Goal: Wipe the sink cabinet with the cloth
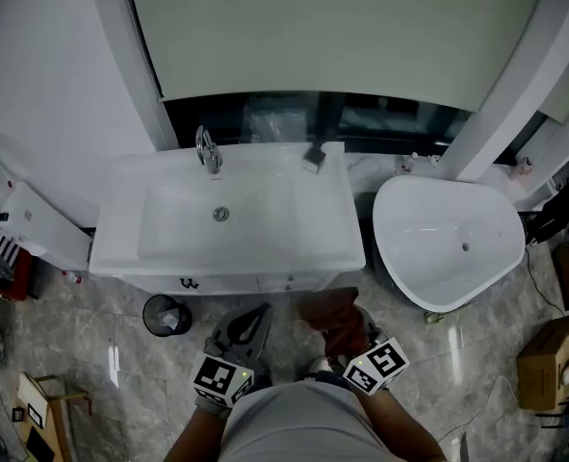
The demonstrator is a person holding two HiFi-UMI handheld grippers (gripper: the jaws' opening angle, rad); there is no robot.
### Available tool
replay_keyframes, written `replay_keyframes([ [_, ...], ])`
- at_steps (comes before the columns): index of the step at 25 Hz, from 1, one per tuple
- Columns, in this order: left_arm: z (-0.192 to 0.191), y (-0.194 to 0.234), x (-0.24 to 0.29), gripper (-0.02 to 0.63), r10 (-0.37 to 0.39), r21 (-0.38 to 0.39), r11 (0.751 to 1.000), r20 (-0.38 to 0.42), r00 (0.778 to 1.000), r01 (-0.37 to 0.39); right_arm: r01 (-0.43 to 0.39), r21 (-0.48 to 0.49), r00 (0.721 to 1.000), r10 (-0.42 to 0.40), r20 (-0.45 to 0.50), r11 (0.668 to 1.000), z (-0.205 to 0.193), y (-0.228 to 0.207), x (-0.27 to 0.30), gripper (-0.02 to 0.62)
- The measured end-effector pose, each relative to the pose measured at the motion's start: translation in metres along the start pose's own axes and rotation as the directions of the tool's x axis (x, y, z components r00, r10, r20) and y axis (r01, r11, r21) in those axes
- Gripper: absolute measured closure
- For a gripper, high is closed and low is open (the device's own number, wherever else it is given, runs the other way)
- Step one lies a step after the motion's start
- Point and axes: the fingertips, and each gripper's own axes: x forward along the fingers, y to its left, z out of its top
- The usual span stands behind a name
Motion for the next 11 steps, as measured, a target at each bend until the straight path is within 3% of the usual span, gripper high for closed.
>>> replay_keyframes([
  [11, -0.007, 0.007, -0.012, 0.595, 0.007, -0.002, 1.000, -0.012, 1.000, -0.007, 0.018, 0.008, 1.000, -0.017, -0.019, 1.000, -0.006, 0.003, 0.000, 0.526],
])
